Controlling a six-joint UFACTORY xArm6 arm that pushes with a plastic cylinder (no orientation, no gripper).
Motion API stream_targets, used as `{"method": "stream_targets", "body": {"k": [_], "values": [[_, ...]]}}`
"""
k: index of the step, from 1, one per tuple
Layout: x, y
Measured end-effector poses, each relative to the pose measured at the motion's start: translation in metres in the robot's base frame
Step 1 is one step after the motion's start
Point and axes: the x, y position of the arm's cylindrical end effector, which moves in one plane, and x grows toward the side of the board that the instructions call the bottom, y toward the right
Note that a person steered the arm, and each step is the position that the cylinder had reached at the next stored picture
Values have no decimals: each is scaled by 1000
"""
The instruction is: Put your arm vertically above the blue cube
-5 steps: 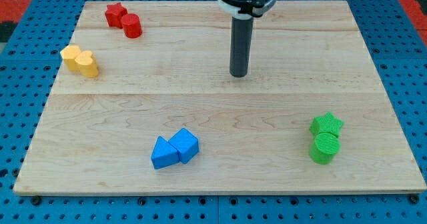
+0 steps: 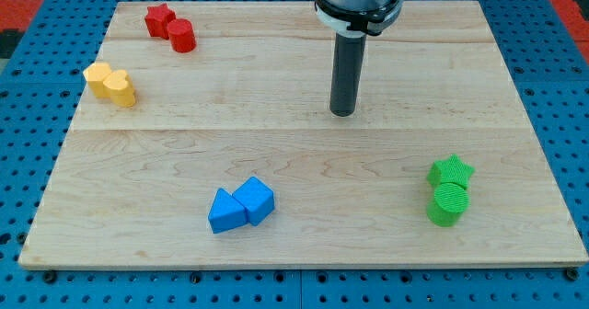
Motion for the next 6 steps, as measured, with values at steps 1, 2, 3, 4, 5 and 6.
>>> {"method": "stream_targets", "body": {"k": [1,2,3,4,5,6], "values": [[0,7],[0,7],[-1,-7],[6,-19],[77,-67],[89,-134]]}}
